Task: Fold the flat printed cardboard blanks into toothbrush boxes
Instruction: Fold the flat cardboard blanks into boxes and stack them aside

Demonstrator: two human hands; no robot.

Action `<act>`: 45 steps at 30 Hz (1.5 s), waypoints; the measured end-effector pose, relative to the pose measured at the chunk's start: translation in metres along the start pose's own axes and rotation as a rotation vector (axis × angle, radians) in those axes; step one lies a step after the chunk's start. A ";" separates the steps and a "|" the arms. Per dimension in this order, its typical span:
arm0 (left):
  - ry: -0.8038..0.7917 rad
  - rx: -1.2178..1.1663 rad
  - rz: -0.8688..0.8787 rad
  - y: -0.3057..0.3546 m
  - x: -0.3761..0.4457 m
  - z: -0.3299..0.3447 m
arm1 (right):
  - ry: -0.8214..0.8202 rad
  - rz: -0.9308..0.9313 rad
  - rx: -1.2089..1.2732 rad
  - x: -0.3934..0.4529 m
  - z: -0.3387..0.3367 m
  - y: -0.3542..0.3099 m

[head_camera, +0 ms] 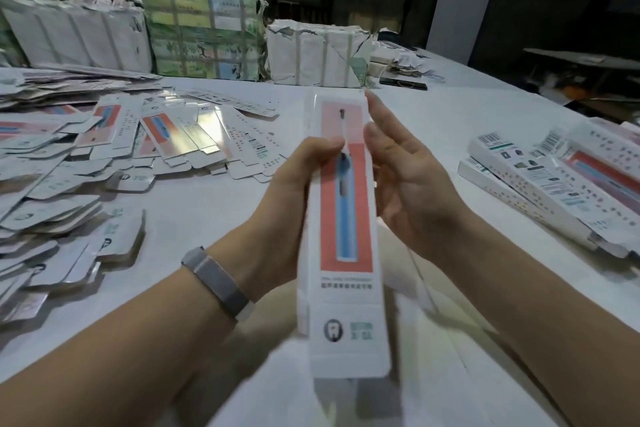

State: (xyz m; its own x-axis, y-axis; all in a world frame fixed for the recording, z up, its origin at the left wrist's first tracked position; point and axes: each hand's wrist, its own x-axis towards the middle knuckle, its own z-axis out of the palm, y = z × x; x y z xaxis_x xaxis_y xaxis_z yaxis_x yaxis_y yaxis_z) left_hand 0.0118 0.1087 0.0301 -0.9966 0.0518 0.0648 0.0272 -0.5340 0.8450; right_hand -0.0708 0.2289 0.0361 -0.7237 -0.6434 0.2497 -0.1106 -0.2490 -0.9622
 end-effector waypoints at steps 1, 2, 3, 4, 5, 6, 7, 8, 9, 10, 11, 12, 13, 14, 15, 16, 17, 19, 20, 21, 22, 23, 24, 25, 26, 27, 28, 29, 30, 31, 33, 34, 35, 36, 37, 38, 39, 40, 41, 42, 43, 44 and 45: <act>0.030 0.053 0.009 -0.002 0.001 0.000 | 0.025 -0.009 -0.019 0.001 -0.001 -0.001; 0.070 0.128 0.028 -0.004 0.003 -0.001 | 0.043 -0.015 -0.036 0.001 -0.002 -0.002; 0.122 0.208 0.053 -0.005 0.006 -0.002 | 0.053 -0.020 -0.040 0.002 -0.003 -0.003; 0.182 0.292 0.084 -0.005 0.008 -0.005 | 0.057 -0.031 -0.036 0.002 -0.003 -0.004; 0.234 0.378 0.122 -0.005 0.010 -0.008 | 0.060 -0.046 -0.035 0.001 -0.004 -0.005; 0.271 0.463 0.170 -0.003 0.012 -0.012 | 0.068 -0.060 -0.045 0.001 -0.004 -0.006; 0.286 0.540 0.224 -0.002 0.012 -0.015 | 0.079 -0.068 -0.058 0.001 -0.003 -0.007; 0.282 0.599 0.281 -0.002 0.012 -0.019 | 0.089 -0.069 -0.066 0.001 -0.003 -0.007; 0.263 0.644 0.335 -0.001 0.012 -0.021 | 0.097 -0.067 -0.072 0.000 -0.003 -0.006; 0.238 0.674 0.373 -0.001 0.012 -0.023 | 0.100 -0.065 -0.078 0.000 -0.003 -0.006; 0.211 0.684 0.393 0.000 0.012 -0.023 | 0.098 -0.066 -0.086 0.001 -0.004 -0.005; 0.185 0.686 0.398 0.002 0.011 -0.023 | 0.092 -0.069 -0.098 0.001 -0.005 -0.006; 0.162 0.693 0.393 0.004 0.010 -0.022 | 0.081 -0.073 -0.117 0.001 -0.005 -0.007; 0.142 0.703 0.390 0.006 0.009 -0.021 | 0.069 -0.076 -0.140 0.001 -0.007 -0.008; 0.128 0.709 0.387 0.008 0.008 -0.020 | 0.058 -0.078 -0.163 0.001 -0.009 -0.009; 0.118 0.706 0.380 0.010 0.007 -0.020 | 0.048 -0.079 -0.181 0.001 -0.010 -0.009; 0.112 0.698 0.374 0.010 0.006 -0.020 | 0.036 -0.079 -0.193 0.002 -0.012 -0.009; 0.103 0.681 0.362 0.009 0.006 -0.021 | 0.011 -0.068 -0.204 0.003 -0.014 -0.009; 0.098 0.680 0.356 0.008 0.007 -0.021 | -0.001 -0.057 -0.204 0.004 -0.015 -0.009; 0.094 0.680 0.353 0.007 0.007 -0.022 | -0.012 -0.045 -0.197 0.004 -0.016 -0.009; 0.092 0.676 0.352 0.006 0.008 -0.023 | -0.021 -0.033 -0.182 0.005 -0.016 -0.009; 0.092 0.666 0.351 0.006 0.009 -0.024 | -0.028 -0.028 -0.167 0.006 -0.017 -0.009; 0.090 0.652 0.350 0.005 0.009 -0.025 | -0.029 -0.033 -0.153 0.006 -0.018 -0.008; 0.086 0.643 0.350 0.005 0.010 -0.025 | -0.027 -0.050 -0.139 0.006 -0.018 -0.008; 0.079 0.642 0.351 0.004 0.011 -0.025 | -0.023 -0.071 -0.115 0.007 -0.018 -0.008; 0.072 0.645 0.355 0.003 0.011 -0.024 | -0.016 -0.091 -0.087 0.007 -0.019 -0.007; 0.064 0.650 0.364 0.002 0.010 -0.022 | -0.008 -0.105 -0.054 0.007 -0.019 -0.007; 0.055 0.654 0.377 0.000 0.010 -0.020 | 0.003 -0.122 -0.027 0.007 -0.018 -0.006; 0.048 0.656 0.392 -0.002 0.010 -0.019 | 0.017 -0.140 -0.003 0.006 -0.018 -0.007; 0.044 0.655 0.402 -0.003 0.009 -0.017 | 0.025 -0.162 0.018 0.006 -0.019 -0.006; 0.045 0.643 0.400 -0.005 0.009 -0.015 | 0.036 -0.175 0.047 0.006 -0.019 -0.007; 0.050 0.644 0.393 -0.005 0.010 -0.015 | 0.042 -0.168 0.050 0.006 -0.019 -0.008; 0.058 0.657 0.387 -0.006 0.010 -0.014 | 0.049 -0.161 0.040 0.006 -0.019 -0.008; 0.063 0.678 0.383 -0.006 0.010 -0.014 | 0.056 -0.154 0.031 0.006 -0.019 -0.008; 0.063 0.702 0.379 -0.006 0.009 -0.014 | 0.067 -0.146 0.009 0.007 -0.019 -0.009; 0.058 0.729 0.374 -0.008 0.009 -0.014 | 0.080 -0.125 0.001 0.007 -0.019 -0.009; 0.054 0.761 0.370 -0.009 0.009 -0.014 | 0.101 -0.108 -0.011 0.008 -0.020 -0.009; 0.054 0.792 0.367 -0.010 0.008 -0.013 | 0.120 -0.090 -0.017 0.008 -0.021 -0.009; 0.056 0.814 0.365 -0.012 0.009 -0.013 | 0.139 -0.084 -0.029 0.009 -0.021 -0.009; 0.062 0.829 0.366 -0.014 0.009 -0.012 | 0.154 -0.082 -0.033 0.009 -0.021 -0.009; 0.070 0.840 0.367 -0.015 0.011 -0.011 | 0.161 -0.083 -0.037 0.010 -0.021 -0.009; 0.075 0.846 0.365 -0.016 0.013 -0.011 | 0.169 -0.077 -0.032 0.011 -0.021 -0.008; 0.077 0.843 0.358 -0.017 0.014 -0.011 | 0.180 -0.070 -0.028 0.011 -0.020 -0.007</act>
State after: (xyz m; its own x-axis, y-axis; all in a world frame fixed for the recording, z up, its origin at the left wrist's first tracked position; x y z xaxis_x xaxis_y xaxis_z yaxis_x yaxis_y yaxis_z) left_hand -0.0032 0.1089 0.0108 -0.9194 -0.0704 0.3870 0.3530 0.2864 0.8907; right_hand -0.0918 0.2385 0.0435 -0.8234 -0.4846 0.2951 -0.1820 -0.2670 -0.9463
